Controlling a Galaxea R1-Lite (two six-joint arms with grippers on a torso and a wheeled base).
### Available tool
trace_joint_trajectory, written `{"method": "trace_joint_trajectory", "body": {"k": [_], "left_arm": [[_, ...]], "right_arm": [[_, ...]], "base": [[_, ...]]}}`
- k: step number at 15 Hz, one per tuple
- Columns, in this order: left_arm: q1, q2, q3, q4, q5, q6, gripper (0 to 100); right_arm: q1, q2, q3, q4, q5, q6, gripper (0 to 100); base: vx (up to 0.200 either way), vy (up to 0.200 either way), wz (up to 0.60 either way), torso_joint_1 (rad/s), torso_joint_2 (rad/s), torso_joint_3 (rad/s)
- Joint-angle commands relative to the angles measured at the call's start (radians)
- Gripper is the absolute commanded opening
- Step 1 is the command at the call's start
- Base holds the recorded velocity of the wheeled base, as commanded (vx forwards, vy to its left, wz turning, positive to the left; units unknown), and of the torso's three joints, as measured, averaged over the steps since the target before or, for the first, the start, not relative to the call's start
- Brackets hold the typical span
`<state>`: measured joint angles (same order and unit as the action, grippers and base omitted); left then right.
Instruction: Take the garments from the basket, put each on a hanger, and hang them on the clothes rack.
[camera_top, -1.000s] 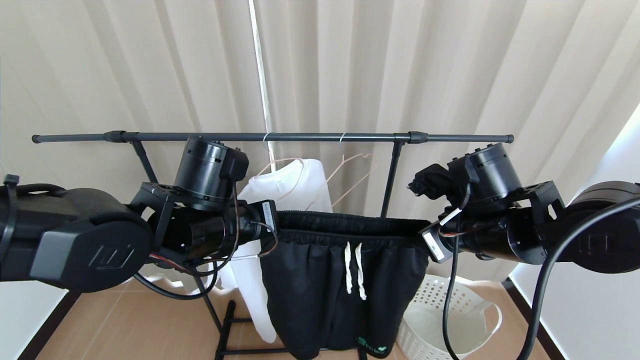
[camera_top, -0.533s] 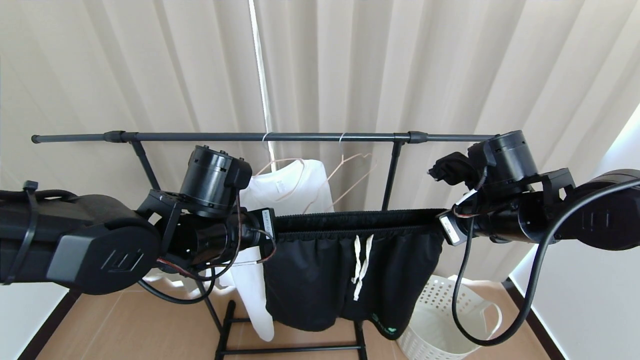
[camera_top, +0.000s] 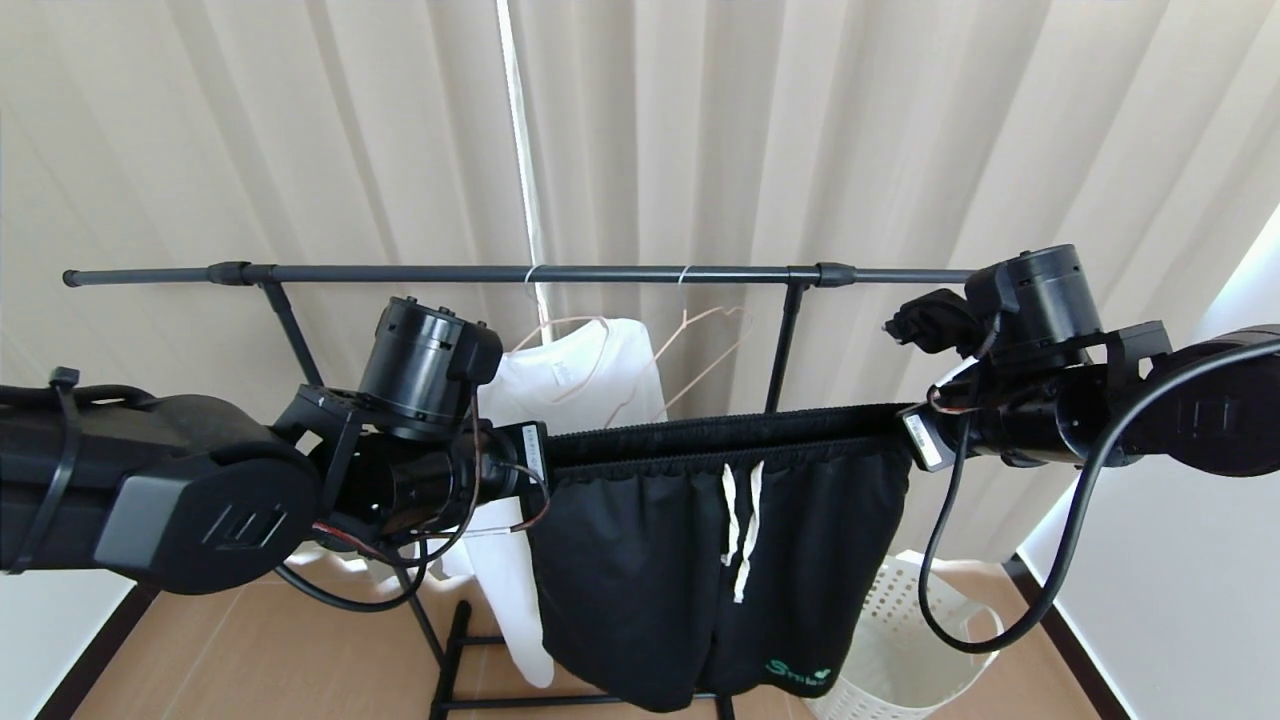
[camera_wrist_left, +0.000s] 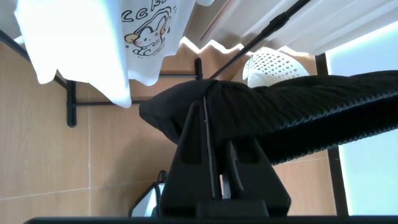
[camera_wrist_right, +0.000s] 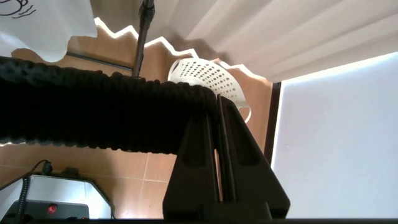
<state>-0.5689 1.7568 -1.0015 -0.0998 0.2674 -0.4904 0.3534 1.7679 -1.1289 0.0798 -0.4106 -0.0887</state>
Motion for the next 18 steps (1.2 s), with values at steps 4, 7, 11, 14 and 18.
{"method": "trace_joint_trajectory", "body": {"k": [4,7,11,14,18], "left_arm": [[-0.014,-0.007,0.030,-0.014,-0.007,-0.005,0],[-0.054,-0.010,-0.012,-0.066,-0.043,-0.002,0],[-0.069,0.013,-0.198,-0.008,-0.059,0.041,0],[-0.068,0.168,-0.425,0.031,-0.120,0.041,0],[-0.055,0.276,-0.546,0.026,-0.163,0.041,0]], "right_arm": [[0.056,-0.007,0.035,0.000,0.012,0.006,0],[0.131,-0.113,0.103,0.009,0.058,0.007,0],[0.160,-0.194,0.221,0.011,0.112,0.009,0],[0.268,-0.286,0.394,0.000,0.243,0.136,0],[0.463,-0.298,0.419,-0.003,0.253,0.382,0]], "base": [[0.000,0.000,0.00,0.000,0.00,0.000],[0.000,0.000,0.00,0.000,0.00,0.000],[0.000,0.000,0.00,0.000,0.00,0.000],[0.000,0.000,0.00,0.000,0.00,0.000],[0.000,0.000,0.00,0.000,0.00,0.000]]}}
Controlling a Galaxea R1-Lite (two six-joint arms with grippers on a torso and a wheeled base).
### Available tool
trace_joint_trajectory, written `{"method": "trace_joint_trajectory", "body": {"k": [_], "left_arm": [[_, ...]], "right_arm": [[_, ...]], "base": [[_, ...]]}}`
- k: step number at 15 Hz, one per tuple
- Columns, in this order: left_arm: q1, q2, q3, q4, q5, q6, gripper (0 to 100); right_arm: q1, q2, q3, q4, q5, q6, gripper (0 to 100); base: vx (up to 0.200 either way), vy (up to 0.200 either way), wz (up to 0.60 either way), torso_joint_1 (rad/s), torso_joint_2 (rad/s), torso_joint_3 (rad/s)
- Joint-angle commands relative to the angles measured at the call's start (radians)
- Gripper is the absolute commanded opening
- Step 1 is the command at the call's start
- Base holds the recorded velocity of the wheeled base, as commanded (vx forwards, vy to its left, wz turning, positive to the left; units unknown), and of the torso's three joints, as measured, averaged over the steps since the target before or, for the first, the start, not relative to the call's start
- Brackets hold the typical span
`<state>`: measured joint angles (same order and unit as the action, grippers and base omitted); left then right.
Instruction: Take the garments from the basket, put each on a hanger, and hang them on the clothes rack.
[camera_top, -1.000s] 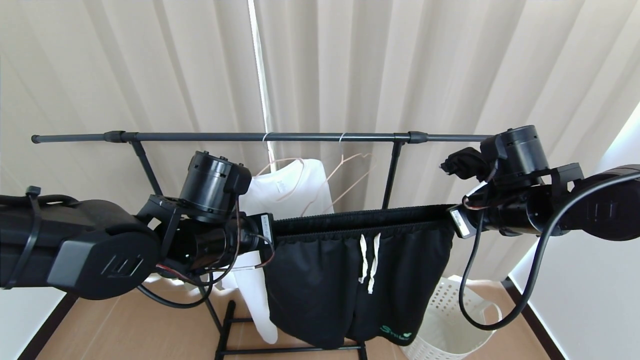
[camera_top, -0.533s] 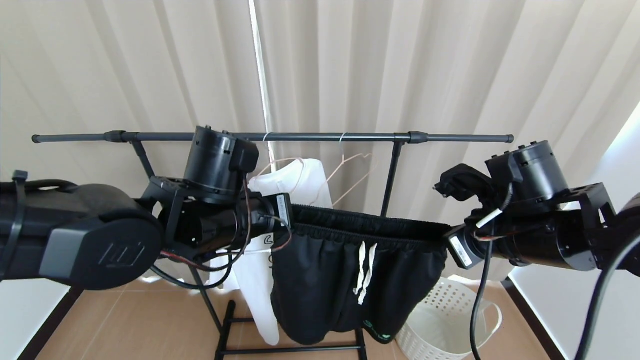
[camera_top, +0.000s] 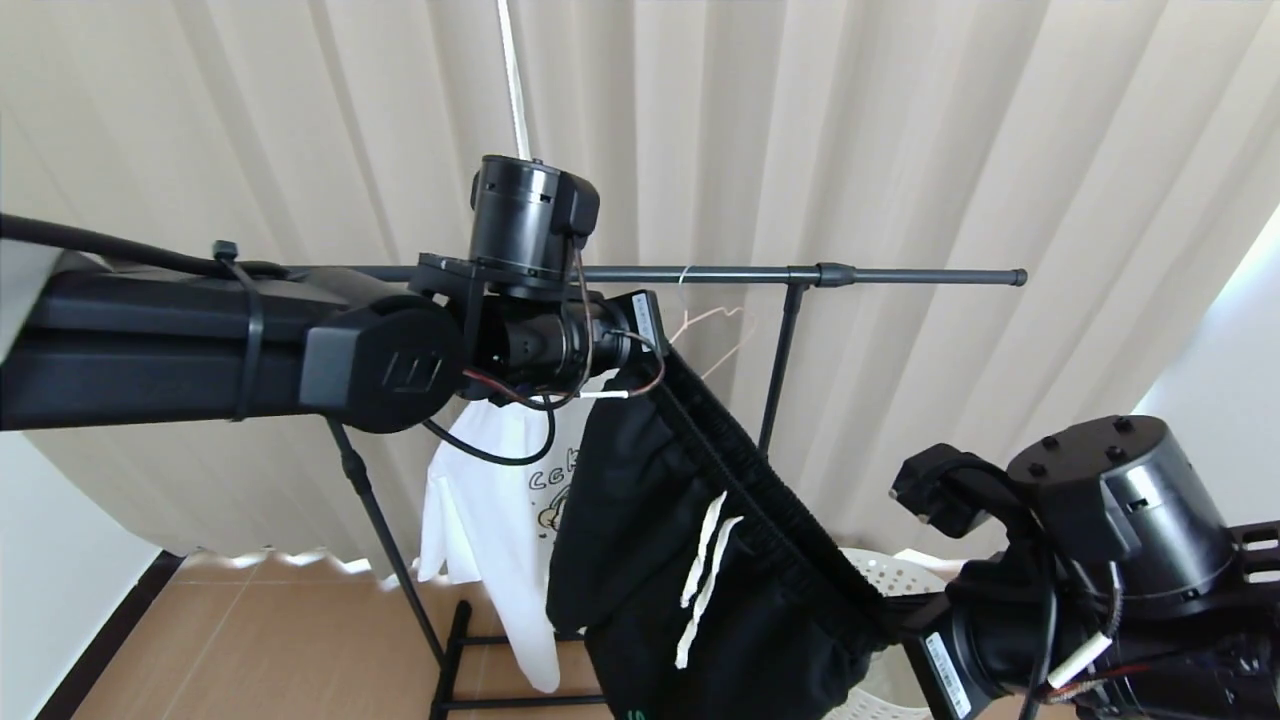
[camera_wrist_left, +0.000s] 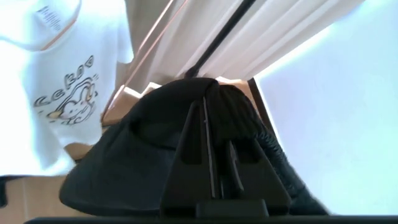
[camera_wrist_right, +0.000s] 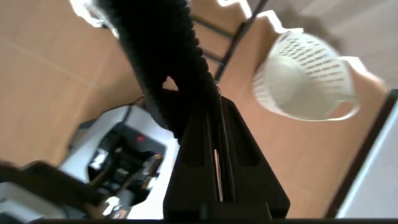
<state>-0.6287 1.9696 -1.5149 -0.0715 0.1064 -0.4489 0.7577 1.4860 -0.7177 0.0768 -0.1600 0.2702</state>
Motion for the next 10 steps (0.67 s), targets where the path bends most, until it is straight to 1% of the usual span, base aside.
{"method": "trace_joint_trajectory", "body": {"k": [1,2,4,7,10], "left_arm": [[0.004,0.081,-0.054,-0.004,-0.010,-0.002,0],[0.004,0.092,-0.071,-0.005,-0.014,-0.002,0],[0.004,0.095,-0.085,-0.010,-0.016,-0.002,0],[0.003,0.100,-0.107,-0.007,-0.016,-0.001,0],[0.001,0.098,-0.103,-0.005,-0.014,-0.001,0]], "right_arm": [[0.118,-0.010,0.000,-0.012,0.008,0.070,0],[0.180,0.004,-0.005,-0.069,0.013,0.106,0],[0.247,0.051,-0.005,-0.183,0.011,0.130,0],[0.290,0.140,-0.037,-0.296,0.011,0.199,0],[0.299,0.178,-0.042,-0.391,0.004,0.213,0]], "base": [[0.000,0.000,0.00,0.000,0.00,0.000],[0.000,0.000,0.00,0.000,0.00,0.000],[0.000,0.000,0.00,0.000,0.00,0.000],[0.000,0.000,0.00,0.000,0.00,0.000],[0.000,0.000,0.00,0.000,0.00,0.000]]}}
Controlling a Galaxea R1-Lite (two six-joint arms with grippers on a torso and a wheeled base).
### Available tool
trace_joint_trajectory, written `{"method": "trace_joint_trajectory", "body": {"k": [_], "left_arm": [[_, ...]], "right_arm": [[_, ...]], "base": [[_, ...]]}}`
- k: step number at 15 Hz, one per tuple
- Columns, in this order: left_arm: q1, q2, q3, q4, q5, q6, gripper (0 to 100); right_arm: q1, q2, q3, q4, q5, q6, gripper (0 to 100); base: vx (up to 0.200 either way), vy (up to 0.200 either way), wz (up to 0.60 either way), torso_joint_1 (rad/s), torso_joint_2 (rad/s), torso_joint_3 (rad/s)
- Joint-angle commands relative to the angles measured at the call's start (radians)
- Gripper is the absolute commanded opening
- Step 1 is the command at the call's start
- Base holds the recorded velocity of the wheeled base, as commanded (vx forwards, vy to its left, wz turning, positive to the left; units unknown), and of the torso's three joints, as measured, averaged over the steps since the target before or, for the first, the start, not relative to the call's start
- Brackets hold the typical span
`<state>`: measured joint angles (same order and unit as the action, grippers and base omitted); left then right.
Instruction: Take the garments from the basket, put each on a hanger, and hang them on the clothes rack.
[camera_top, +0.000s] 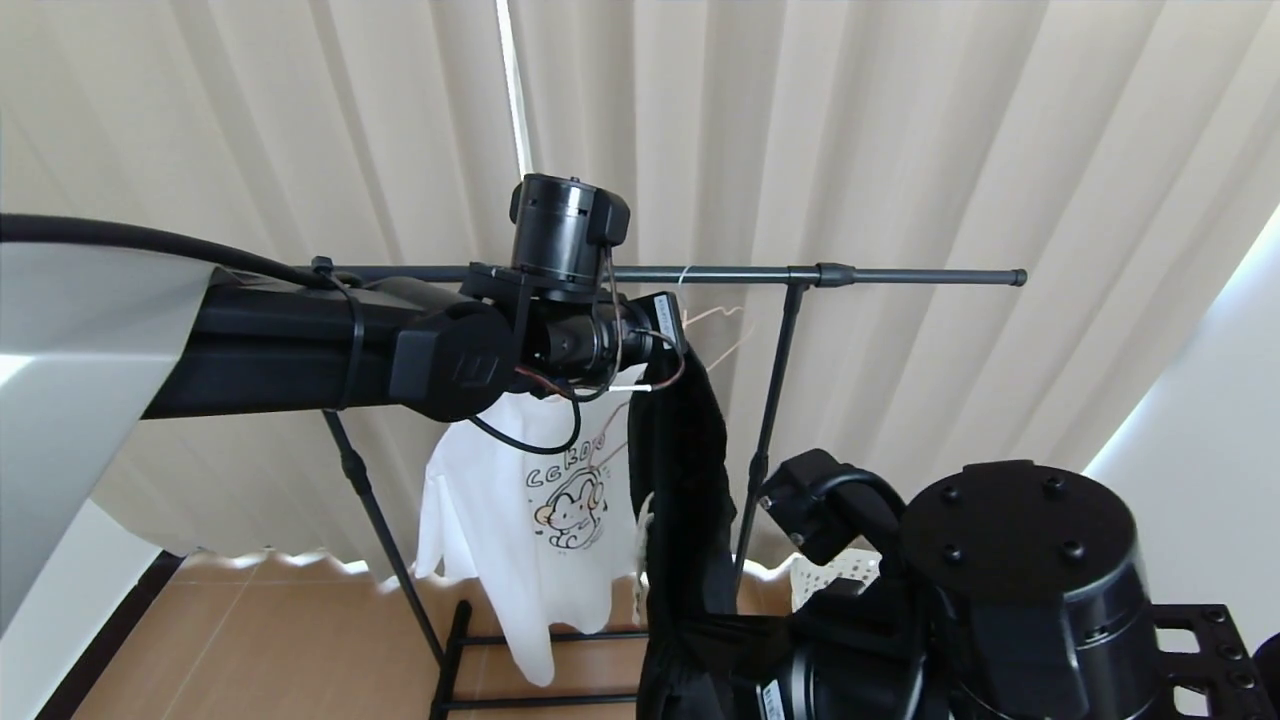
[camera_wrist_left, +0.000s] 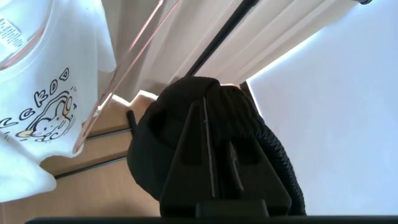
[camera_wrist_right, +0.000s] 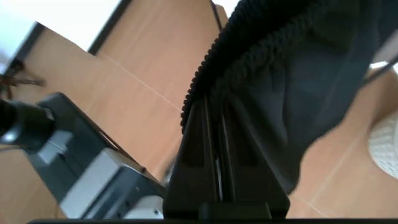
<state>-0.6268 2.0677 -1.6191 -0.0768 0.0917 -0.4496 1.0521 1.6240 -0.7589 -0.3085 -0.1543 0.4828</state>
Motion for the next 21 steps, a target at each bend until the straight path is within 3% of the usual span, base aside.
{"method": "trace_joint_trajectory", "body": {"k": [1,5,8,10,11,12,16,19,21], "left_arm": [[0.001,0.000,0.002,0.000,0.000,-0.001,0],[0.004,-0.017,0.012,0.008,0.002,-0.001,0],[0.036,-0.100,0.027,0.111,0.005,0.003,0],[0.050,-0.143,0.035,0.236,0.014,0.037,0],[0.050,-0.152,0.044,0.256,0.014,0.046,0],[0.050,-0.196,0.094,0.292,0.020,0.091,0],[0.029,-0.307,0.305,0.290,0.051,0.172,0],[-0.048,-0.353,0.433,0.285,0.049,0.170,0],[-0.096,-0.357,0.473,0.279,0.043,0.154,0]], "right_arm": [[0.005,0.037,0.004,-0.015,-0.002,0.000,0],[-0.030,0.011,0.038,-0.003,-0.022,-0.012,0],[-0.222,0.013,0.016,0.078,-0.067,-0.104,0],[-0.351,0.083,-0.108,0.112,-0.076,-0.136,0],[-0.373,0.100,-0.138,0.128,-0.077,-0.141,0],[-0.434,0.168,-0.284,0.210,-0.080,-0.150,0],[-0.449,0.326,-0.602,0.324,-0.148,-0.156,0],[-0.458,0.442,-0.789,0.333,-0.156,-0.154,0],[-0.458,0.482,-0.858,0.325,-0.156,-0.150,0]], "base": [[0.000,0.000,0.00,0.000,0.00,0.000],[0.000,0.000,0.00,0.000,0.00,0.000],[0.000,0.000,0.00,0.000,0.00,0.000],[0.000,0.000,0.00,0.000,0.00,0.000],[0.000,0.000,0.00,0.000,0.00,0.000],[0.000,0.000,0.00,0.000,0.00,0.000],[0.000,0.000,0.00,0.000,0.00,0.000],[0.000,0.000,0.00,0.000,0.00,0.000],[0.000,0.000,0.00,0.000,0.00,0.000]]}}
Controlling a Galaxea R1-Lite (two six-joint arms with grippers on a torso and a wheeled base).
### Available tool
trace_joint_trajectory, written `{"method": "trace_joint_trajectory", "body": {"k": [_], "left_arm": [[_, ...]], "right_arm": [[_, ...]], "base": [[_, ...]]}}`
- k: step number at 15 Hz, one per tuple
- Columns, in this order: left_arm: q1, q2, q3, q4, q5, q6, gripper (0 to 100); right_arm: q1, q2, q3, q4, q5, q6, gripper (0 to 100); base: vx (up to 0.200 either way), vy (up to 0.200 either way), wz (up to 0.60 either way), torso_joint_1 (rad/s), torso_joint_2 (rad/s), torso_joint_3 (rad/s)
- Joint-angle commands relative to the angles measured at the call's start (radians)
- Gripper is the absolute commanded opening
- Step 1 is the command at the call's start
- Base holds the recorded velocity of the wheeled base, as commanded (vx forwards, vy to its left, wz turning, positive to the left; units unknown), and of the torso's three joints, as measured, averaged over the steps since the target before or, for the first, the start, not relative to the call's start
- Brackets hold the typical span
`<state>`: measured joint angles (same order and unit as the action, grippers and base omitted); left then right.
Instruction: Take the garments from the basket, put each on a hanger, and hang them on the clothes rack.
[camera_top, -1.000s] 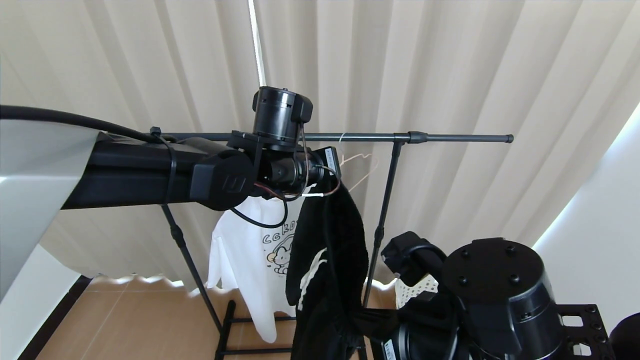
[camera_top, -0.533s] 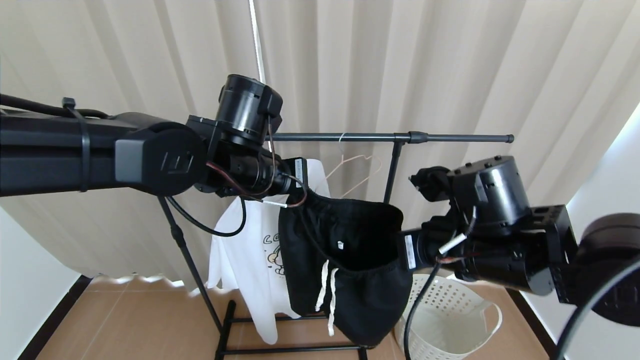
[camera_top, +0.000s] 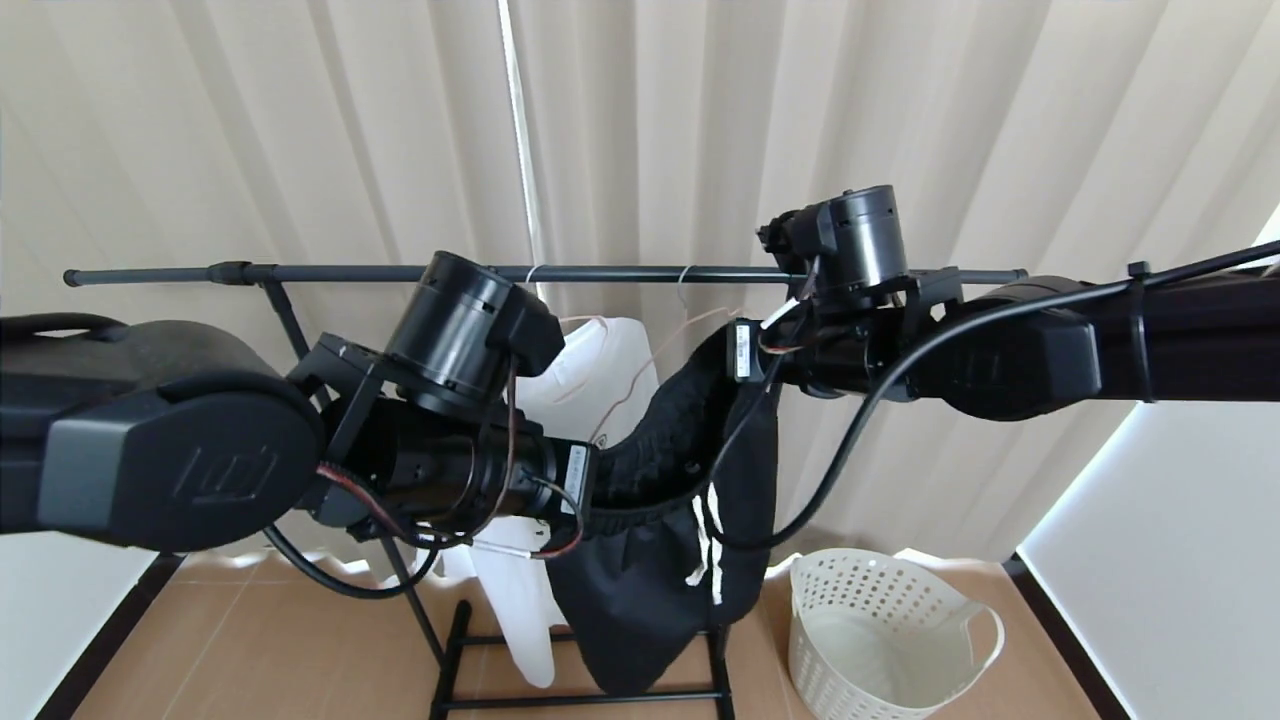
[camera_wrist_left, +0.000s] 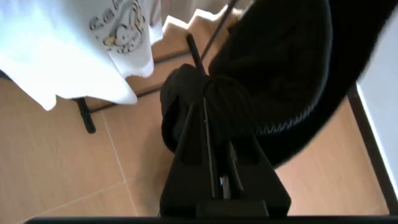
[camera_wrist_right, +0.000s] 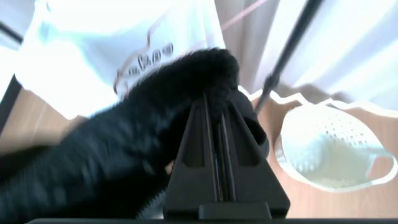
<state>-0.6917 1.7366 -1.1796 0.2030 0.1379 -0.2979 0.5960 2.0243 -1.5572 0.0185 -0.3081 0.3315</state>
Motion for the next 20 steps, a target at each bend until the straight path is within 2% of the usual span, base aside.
{"method": "trace_joint_trajectory", "body": {"k": [1,3,5,9,12,14,16,20], "left_arm": [[-0.104,-0.023,0.038,0.000,-0.006,-0.079,0],[-0.172,-0.015,0.029,-0.010,-0.009,-0.156,0],[-0.216,-0.019,0.037,-0.047,-0.009,-0.179,0],[-0.278,-0.051,0.089,-0.047,-0.007,-0.202,0],[-0.299,-0.066,0.135,-0.048,0.003,-0.208,0],[-0.282,-0.065,0.133,-0.048,0.014,-0.221,0],[-0.203,-0.029,0.103,-0.050,0.042,-0.216,0],[-0.069,0.084,-0.069,-0.048,0.083,-0.187,0]], "right_arm": [[-0.002,0.122,-0.116,-0.014,0.001,0.017,0],[-0.001,0.143,-0.149,-0.020,0.001,0.054,0],[0.001,0.148,-0.173,-0.020,0.003,0.066,0],[-0.005,0.202,-0.256,-0.012,0.001,0.072,0],[-0.022,0.209,-0.257,-0.011,0.001,0.080,0],[-0.041,0.191,-0.228,-0.008,0.001,0.098,0],[-0.044,0.074,-0.092,-0.017,0.003,0.109,0],[-0.038,-0.137,0.103,0.001,0.000,0.092,0]], "base": [[0.000,0.000,0.00,0.000,0.00,0.000],[0.000,0.000,0.00,0.000,0.00,0.000],[0.000,0.000,0.00,0.000,0.00,0.000],[0.000,0.000,0.00,0.000,0.00,0.000],[0.000,0.000,0.00,0.000,0.00,0.000],[0.000,0.000,0.00,0.000,0.00,0.000],[0.000,0.000,0.00,0.000,0.00,0.000],[0.000,0.000,0.00,0.000,0.00,0.000]]}}
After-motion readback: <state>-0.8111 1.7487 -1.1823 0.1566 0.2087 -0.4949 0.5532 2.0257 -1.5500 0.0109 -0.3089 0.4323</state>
